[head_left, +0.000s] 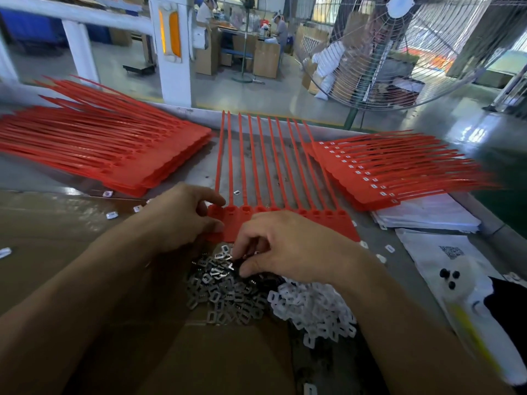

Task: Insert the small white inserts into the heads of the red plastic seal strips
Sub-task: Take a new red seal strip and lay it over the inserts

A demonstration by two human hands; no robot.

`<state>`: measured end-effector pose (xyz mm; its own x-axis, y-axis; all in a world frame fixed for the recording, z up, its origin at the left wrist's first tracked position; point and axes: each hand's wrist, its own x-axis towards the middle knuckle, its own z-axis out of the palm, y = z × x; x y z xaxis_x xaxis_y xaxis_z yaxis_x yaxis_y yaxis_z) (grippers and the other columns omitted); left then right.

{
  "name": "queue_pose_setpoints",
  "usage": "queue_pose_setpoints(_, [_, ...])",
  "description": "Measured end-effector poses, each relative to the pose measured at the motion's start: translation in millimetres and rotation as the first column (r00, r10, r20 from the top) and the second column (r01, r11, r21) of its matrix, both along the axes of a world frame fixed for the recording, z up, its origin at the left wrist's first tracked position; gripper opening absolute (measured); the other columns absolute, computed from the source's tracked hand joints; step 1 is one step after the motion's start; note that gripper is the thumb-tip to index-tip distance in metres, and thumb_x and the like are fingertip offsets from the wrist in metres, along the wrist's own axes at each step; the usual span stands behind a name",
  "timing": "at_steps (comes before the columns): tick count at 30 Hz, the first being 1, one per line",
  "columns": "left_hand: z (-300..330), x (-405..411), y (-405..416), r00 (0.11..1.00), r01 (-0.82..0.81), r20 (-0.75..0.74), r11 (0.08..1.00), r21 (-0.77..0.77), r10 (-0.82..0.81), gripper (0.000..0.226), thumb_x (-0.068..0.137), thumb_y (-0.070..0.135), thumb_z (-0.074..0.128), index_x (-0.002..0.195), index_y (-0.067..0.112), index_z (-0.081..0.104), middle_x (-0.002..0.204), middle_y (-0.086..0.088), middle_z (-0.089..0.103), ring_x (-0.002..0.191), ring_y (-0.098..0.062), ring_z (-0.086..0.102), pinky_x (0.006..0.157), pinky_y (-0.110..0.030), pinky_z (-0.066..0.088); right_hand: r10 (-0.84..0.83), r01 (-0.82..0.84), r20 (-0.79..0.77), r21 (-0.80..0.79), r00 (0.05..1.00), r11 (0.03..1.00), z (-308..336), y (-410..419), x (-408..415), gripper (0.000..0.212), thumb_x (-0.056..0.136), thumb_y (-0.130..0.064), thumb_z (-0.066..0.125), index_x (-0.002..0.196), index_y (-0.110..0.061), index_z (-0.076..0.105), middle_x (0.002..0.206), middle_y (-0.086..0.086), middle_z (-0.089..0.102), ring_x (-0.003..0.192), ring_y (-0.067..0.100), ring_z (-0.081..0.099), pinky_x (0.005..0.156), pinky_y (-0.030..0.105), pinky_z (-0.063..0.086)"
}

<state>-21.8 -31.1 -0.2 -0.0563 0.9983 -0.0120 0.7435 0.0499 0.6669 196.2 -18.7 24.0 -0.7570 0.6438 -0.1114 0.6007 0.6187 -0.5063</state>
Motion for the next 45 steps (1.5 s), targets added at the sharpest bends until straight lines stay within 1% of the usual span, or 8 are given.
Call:
queue_pose_setpoints(11, [6.5, 0.7, -4.2, 0.999, 0.014, 0.051, 1.0, -0.027, -0.013, 0.04, 0.081, 0.021, 0.082, 0.117, 0.035, 0.069, 0.086, 0.006, 0.069, 0.075, -0.02, 0.069, 0.079, -0.038, 0.056, -0.046, 0.043, -0.227, -0.016, 0.973, 0.999, -8.9, 1.0, 11.9, 0.005, 0.094, -0.022, 0.074, 0.093, -0.027, 0.074, 0.084, -0.022, 0.068, 0.082, -0.007, 0.063, 0.072, 0.008, 0.044])
queue_pose_setpoints(14, [2.6, -3.1, -1.7, 0.999, -0.018, 0.034, 1.0, -0.006, 0.019, 0.037, 0.083, 0.024, 0.08, 0.116, 0.037, 0.069, 0.092, 0.008, 0.067, 0.076, -0.014, 0.067, 0.069, -0.032, 0.054, -0.112, 0.107, -0.288, -0.033, 0.951, 0.994, -10.5, 2.1, 12.4, 0.006, 0.097, -0.023, 0.07, 0.094, -0.028, 0.071, 0.081, -0.023, 0.067, 0.081, -0.006, 0.063, 0.07, 0.008, 0.044])
queue_pose_setpoints(20, [-5.2, -4.0, 3.6, 0.997, -0.068, -0.006, 0.973, 0.223, 0.072, 0.024, 0.084, 0.025, 0.079, 0.103, 0.039, 0.073, 0.089, 0.021, 0.065, 0.073, -0.001, 0.062, 0.065, -0.024, 0.045, -0.346, 0.314, -0.444, -0.147, 0.827, 0.938, -16.1, 7.2, 12.4, 0.011, 0.099, -0.024, 0.067, 0.091, -0.032, 0.07, 0.082, -0.017, 0.071, 0.067, -0.003, 0.062, 0.06, 0.011, 0.047])
queue_pose_setpoints(23, [-3.7, 2.9, 2.1, 0.999, -0.03, 0.04, 0.937, 0.349, 0.017, 0.022, 0.085, 0.019, 0.077, 0.097, 0.038, 0.074, 0.08, 0.022, 0.066, 0.073, 0.001, 0.061, 0.067, -0.021, 0.046, -0.47, 0.392, -0.488, -0.258, 0.736, 0.883, -17.2, 11.5, 14.4, 0.016, 0.1, -0.019, 0.066, 0.092, -0.03, 0.074, 0.082, -0.014, 0.074, 0.064, -0.004, 0.063, 0.056, 0.01, 0.046])
queue_pose_setpoints(26, [0.0, 15.5, -2.4, 0.995, 0.049, 0.06, 0.896, 0.441, -0.084, 0.019, 0.086, 0.016, 0.077, 0.097, 0.031, 0.076, 0.084, 0.015, 0.067, 0.076, -0.002, 0.06, 0.066, -0.009, 0.04, -0.545, 0.402, -0.503, -0.371, 0.67, 0.837, -17.0, 13.6, 13.8, 0.021, 0.101, -0.011, 0.063, 0.096, -0.026, 0.077, 0.085, -0.011, 0.076, 0.066, -0.002, 0.065, 0.058, 0.014, 0.05])
queue_pose_setpoints(33, [-2.0, 32.7, -8.7, 0.976, 0.161, 0.043, 0.843, 0.513, -0.213, 0.017, 0.082, 0.019, 0.08, 0.095, 0.027, 0.073, 0.086, 0.011, 0.065, 0.081, -0.011, 0.061, 0.069, -0.007, 0.04, -0.548, 0.329, -0.582, -0.445, 0.601, 0.833, -16.8, 12.0, 8.7, 0.019, 0.098, -0.008, 0.069, 0.109, -0.023, 0.073, 0.094, 0.001, 0.077, 0.07, 0.006, 0.069, 0.061, 0.021, 0.055])
queue_pose_setpoints(38, [-4.2, 32.1, -8.0, 0.973, 0.189, 0.011, 0.815, 0.547, -0.232, 0.016, 0.082, 0.026, 0.079, 0.094, 0.033, 0.072, 0.087, 0.013, 0.063, 0.082, -0.011, 0.062, 0.068, -0.009, 0.04, -0.532, 0.318, -0.594, -0.433, 0.603, 0.843, -16.0, 10.8, 7.8, 0.019, 0.098, -0.01, 0.069, 0.113, -0.022, 0.071, 0.094, 0.001, 0.076, 0.069, 0.007, 0.068, 0.064, 0.02, 0.054])
queue_pose_setpoints(45, [-3.6, 31.7, -8.2, 0.97, 0.235, -0.092, 0.78, 0.58, -0.224, 0.017, 0.082, 0.033, 0.074, 0.099, 0.029, 0.071, 0.092, 0.016, 0.063, 0.085, -0.009, 0.061, 0.072, -0.007, 0.039, -0.527, 0.32, -0.593, -0.425, 0.609, 0.847, -18.1, 12.1, 6.9, 0.017, 0.097, -0.012, 0.071, 0.11, -0.022, 0.072, 0.089, -0.001, 0.075, 0.067, 0.006, 0.066, 0.065, 0.02, 0.054])
